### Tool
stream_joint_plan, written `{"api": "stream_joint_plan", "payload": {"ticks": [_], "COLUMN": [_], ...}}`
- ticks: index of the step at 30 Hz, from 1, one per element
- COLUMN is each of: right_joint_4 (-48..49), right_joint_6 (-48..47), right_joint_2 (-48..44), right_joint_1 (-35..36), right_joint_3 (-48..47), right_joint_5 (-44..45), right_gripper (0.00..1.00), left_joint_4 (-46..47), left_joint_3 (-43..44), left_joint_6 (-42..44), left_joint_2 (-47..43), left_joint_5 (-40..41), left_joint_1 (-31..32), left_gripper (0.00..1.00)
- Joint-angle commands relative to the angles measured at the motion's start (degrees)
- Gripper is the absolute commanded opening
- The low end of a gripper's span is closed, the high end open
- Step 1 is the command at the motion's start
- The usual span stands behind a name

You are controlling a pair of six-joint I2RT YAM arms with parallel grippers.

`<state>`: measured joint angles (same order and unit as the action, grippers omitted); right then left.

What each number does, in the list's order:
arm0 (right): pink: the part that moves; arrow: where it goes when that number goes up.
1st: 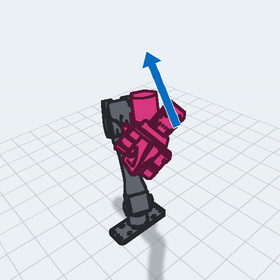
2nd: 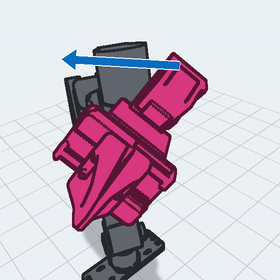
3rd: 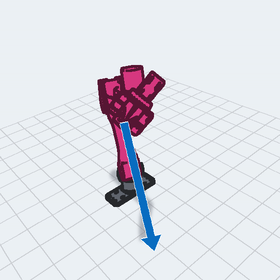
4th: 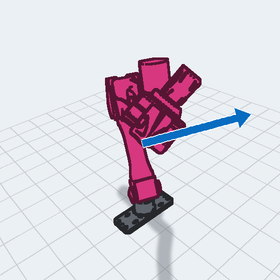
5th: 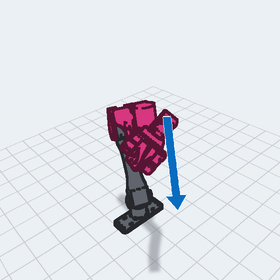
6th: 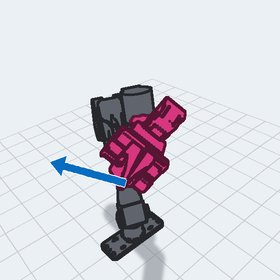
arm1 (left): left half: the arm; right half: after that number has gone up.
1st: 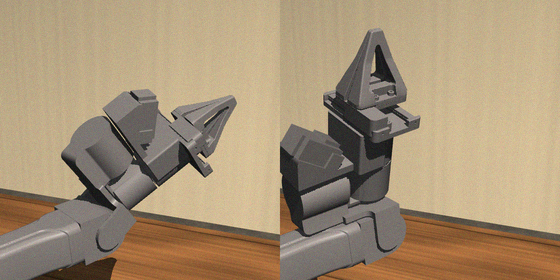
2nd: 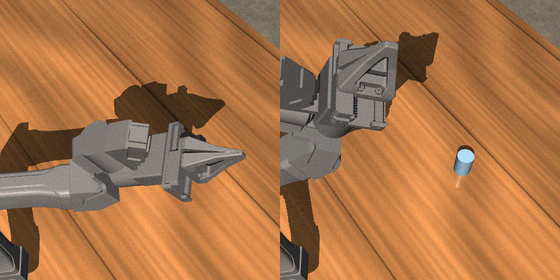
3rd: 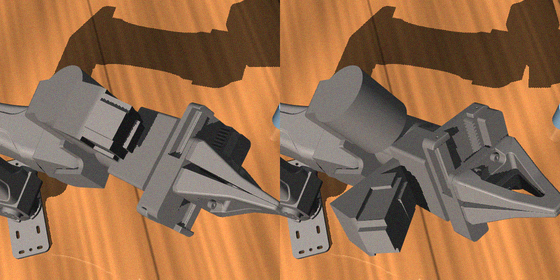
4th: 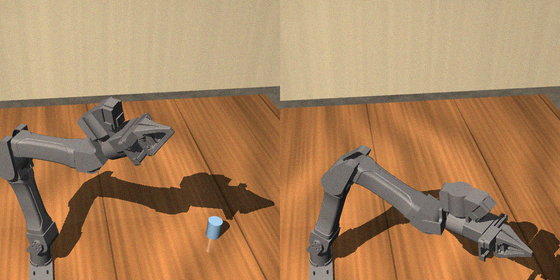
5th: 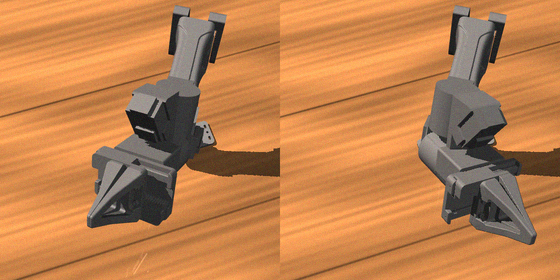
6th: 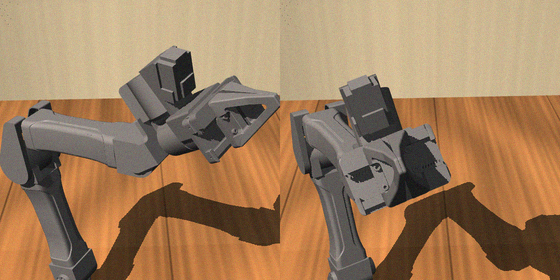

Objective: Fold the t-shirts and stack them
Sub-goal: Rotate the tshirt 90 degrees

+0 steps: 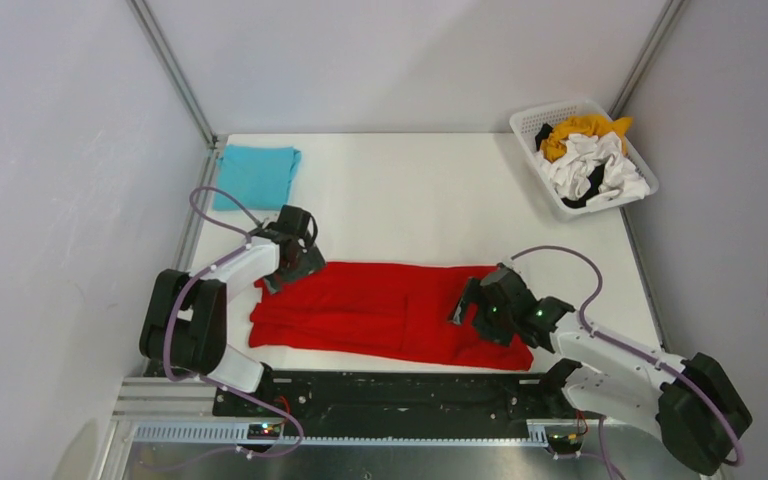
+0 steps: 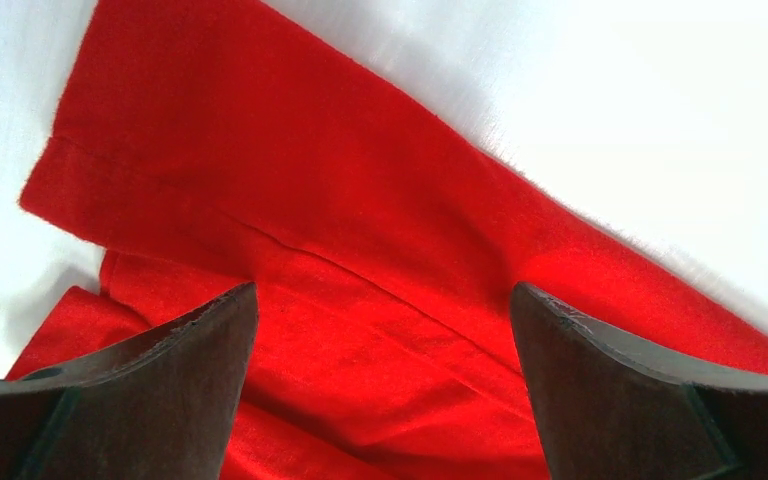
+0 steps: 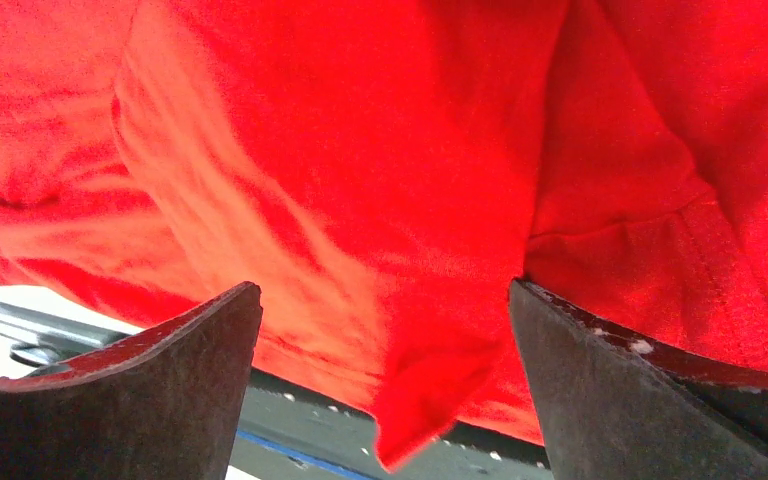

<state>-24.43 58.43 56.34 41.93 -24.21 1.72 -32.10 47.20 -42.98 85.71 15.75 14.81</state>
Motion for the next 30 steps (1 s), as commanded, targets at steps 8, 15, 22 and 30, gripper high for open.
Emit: {"api": "stream_joint_plan", "payload": {"ticks": [8,15,22,30], "right_joint_4": [15.60,7.58,-11.29,-18.05], "right_joint_6": [-16.28,-22.65,-31.14,-30.36], "right_joint_2": [27.55,53.73,79.08,96.25], "right_joint_1": [-26.19,-30.53,-29.75,-27.08], "right_joint_3": [-14.46,-48.31,-90.15,-119.10], "right_joint_5": [-3.78,-10.94,-22.19,-32.06], "right_gripper": [0.99,0.99,0.99,0.99], "left_joint_4": [0.89,1.48,2.39,3.44], "left_joint_3": [0.42,0.13,-1.51,-3.05], "left_joint_6": [-3.66,-10.10,-13.27,-17.76], "left_joint_2": [-2.84,-0.31,-1.32,-1.78], "left_joint_5": [-2.45,-6.08,-10.74,-12.42], "left_joint_1": [2.84,7.55,14.09,27.05], "left_gripper": [1.00,1.00,1.00,1.00]}}
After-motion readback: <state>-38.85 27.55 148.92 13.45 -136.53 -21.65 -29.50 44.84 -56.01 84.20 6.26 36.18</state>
